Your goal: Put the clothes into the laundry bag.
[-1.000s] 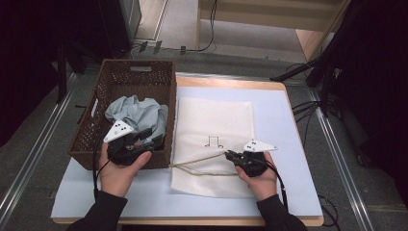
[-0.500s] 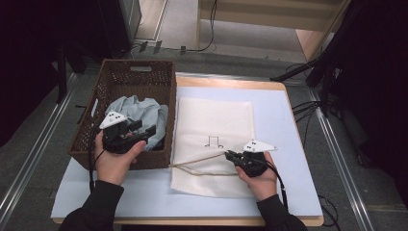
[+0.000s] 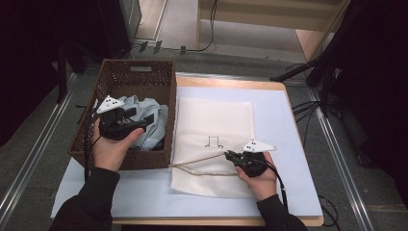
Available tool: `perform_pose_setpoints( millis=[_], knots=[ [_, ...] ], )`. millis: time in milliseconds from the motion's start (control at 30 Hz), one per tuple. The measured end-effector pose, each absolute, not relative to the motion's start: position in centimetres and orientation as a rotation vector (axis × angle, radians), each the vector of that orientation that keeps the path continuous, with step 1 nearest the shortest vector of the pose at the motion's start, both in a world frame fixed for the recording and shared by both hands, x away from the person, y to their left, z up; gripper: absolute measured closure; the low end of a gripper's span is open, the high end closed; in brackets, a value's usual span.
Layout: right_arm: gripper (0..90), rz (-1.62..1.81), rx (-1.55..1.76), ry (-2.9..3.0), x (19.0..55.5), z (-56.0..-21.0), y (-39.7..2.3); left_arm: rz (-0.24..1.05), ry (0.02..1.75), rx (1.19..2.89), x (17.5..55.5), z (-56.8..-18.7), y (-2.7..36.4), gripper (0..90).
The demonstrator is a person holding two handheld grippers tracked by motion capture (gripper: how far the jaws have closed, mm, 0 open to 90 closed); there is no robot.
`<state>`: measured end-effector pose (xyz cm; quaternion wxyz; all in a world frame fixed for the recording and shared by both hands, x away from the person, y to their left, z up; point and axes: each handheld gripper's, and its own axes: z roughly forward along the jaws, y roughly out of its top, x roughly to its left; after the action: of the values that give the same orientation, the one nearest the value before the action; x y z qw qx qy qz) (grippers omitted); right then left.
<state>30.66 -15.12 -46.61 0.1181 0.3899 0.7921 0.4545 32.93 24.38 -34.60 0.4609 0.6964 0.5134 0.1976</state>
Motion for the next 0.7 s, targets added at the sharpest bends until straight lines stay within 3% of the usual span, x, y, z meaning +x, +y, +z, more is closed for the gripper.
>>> perform_pose_setpoints(
  millis=[267,500,700],
  knots=[
    [87.4,1.325,1.142,2.321,30.7,-46.6,-15.1,0.453,1.277,1.709,34.1,-34.3,25.3,8.9],
    [87.4,1.325,1.146,2.320,30.7,-46.6,-15.1,0.362,1.271,1.669,35.0,-34.2,26.2,8.6],
    [87.4,1.327,1.145,2.320,30.7,-46.7,-15.1,0.359,1.317,1.714,36.4,-34.4,26.5,6.7]
  ],
)
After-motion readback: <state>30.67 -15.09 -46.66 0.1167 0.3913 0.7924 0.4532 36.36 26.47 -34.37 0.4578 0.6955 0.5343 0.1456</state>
